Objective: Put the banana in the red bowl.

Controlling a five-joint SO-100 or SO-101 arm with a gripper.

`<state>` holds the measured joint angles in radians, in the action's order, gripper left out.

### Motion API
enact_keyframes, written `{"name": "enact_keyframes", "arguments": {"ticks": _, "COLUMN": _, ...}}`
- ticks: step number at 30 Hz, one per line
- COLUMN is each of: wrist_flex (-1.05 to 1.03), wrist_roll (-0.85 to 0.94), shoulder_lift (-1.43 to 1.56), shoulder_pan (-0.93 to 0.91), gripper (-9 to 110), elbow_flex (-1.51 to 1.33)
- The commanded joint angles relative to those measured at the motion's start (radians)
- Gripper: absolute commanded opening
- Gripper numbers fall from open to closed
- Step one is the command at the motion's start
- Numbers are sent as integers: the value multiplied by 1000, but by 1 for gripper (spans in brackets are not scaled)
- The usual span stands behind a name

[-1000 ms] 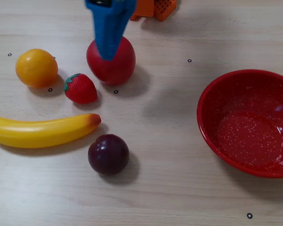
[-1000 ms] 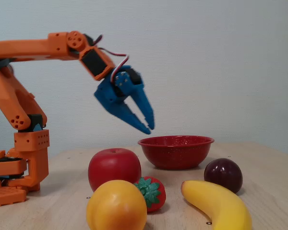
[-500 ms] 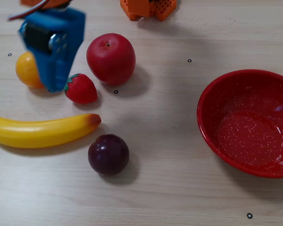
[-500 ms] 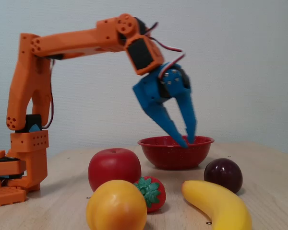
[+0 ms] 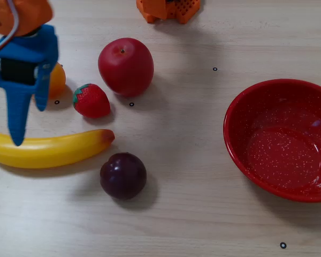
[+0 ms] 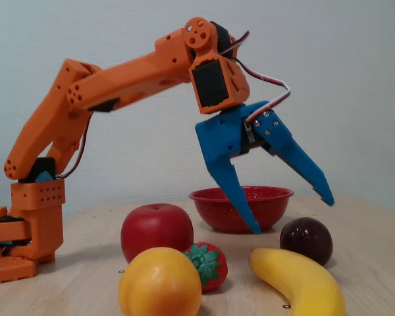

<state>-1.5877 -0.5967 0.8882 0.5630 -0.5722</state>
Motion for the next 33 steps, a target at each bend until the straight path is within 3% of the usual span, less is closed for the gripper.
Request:
{"name": "enact_keyframes", "arguments": {"ticks": 1, "wrist_flex": -17, "wrist_roll": -66, "shoulder_lift": 20, "shoulder_pan": 28, "gripper": 45, "elbow_flex": 120}}
{"name": "enact_keyframes", "arguments": {"ticks": 7, "wrist_flex": -54, "wrist_roll": -156, "shoulder_lift": -94, "shoulder_pan": 51, "gripper": 44, "elbow_flex": 225}}
{"name": "enact_keyframes", "arguments": {"ticks": 26, "wrist_flex": -29, "wrist_roll": -179, "shoulder_lift": -296, "shoulder_pan": 6, "gripper": 42, "elbow_flex": 328}}
{"name": "enact_keyframes", "arguments": {"ticks": 29, "wrist_flex": -21, "wrist_roll": -184, "shoulder_lift": -298, "shoulder_pan": -6, "gripper": 34, "elbow_flex": 324}}
{"name": "enact_keyframes", "arguments": {"ticks": 33, "wrist_flex": -14, "wrist_roll": -179, "shoulder_lift": -298, "shoulder_pan": -12, "gripper": 13, "elbow_flex": 327}}
